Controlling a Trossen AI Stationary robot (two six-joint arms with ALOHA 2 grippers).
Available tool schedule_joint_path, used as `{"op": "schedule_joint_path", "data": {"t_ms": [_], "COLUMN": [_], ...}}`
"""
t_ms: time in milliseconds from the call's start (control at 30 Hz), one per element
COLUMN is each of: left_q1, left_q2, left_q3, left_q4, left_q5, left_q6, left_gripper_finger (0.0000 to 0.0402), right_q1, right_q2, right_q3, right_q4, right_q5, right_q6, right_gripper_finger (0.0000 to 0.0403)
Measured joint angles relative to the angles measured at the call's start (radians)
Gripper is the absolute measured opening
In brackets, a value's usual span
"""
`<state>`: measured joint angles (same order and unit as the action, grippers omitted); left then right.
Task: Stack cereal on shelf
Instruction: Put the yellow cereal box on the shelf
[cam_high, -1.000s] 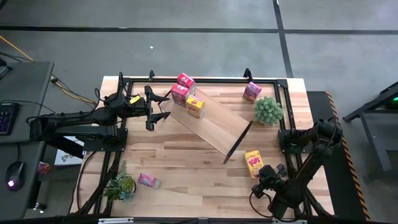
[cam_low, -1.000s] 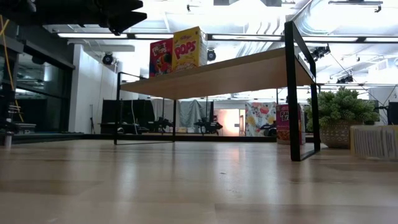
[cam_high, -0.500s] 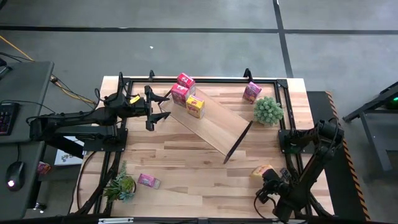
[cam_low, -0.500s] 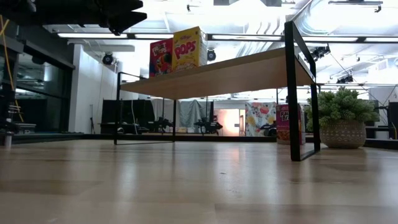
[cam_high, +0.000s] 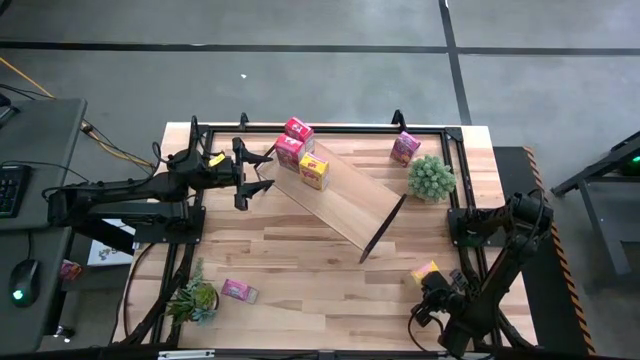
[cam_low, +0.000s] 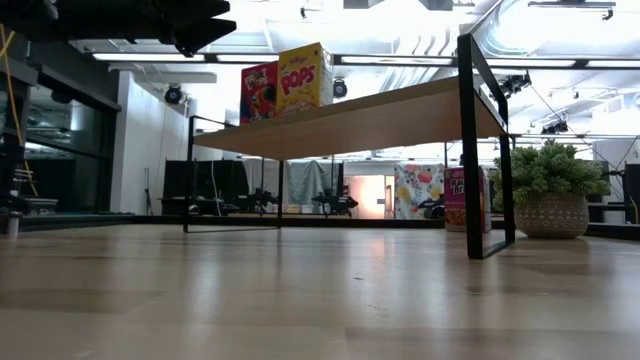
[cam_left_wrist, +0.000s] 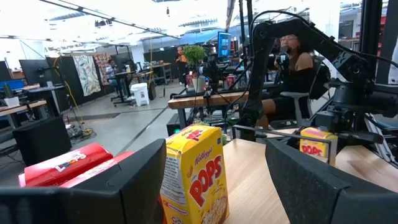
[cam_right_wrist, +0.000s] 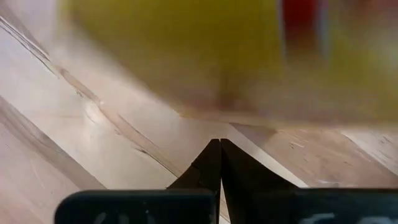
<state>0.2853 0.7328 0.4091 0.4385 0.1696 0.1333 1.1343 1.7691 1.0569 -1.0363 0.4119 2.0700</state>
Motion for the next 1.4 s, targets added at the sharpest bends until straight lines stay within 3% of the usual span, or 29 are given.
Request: {"op": "schedule_joint_path", "data": {"t_ms": [733,900,1033,1200,1267,1333,1400], "left_q1": [0.0,0.0,0.0,0.0,0.0,0.0,0.0], "left_q2": [0.0,0.0,0.0,0.0,0.0,0.0,0.0], "left_q3": [0.0,0.0,0.0,0.0,0.0,0.0,0.0], "left_q4": [0.0,0.0,-0.001,-0.001,-0.001,-0.001,-0.001], "left_q5": [0.0,0.0,0.0,0.0,0.0,0.0,0.0], "left_q6": [-0.001,-0.006,-0.018,-0.018,-0.018,-0.018,-0.018], "left_gripper_finger": [0.0266,0.0266,0.0266,0.0266,0.0266,0.0266,0.0266], "right_q1": [-0.001,-0.002,-0.002,-0.01,-0.023,-0.046,-0.079], "right_q2": [-0.001,-0.015,-0.053,-0.12,-0.156,-0.195,-0.241], "right_q3": [0.0,0.001,0.001,0.002,0.002,0.002,0.002], "right_q4": [0.016,0.107,0.293,0.515,0.556,0.564,0.546], "right_q5": [-0.02,-0.046,0.144,0.577,0.702,0.747,0.725], "right_q6": [-0.002,-0.005,-0.083,-0.359,-0.477,-0.578,-0.655], "right_gripper_finger": [0.0,0.0,0.0,0.0005,0.0013,0.0029,0.0055]}}
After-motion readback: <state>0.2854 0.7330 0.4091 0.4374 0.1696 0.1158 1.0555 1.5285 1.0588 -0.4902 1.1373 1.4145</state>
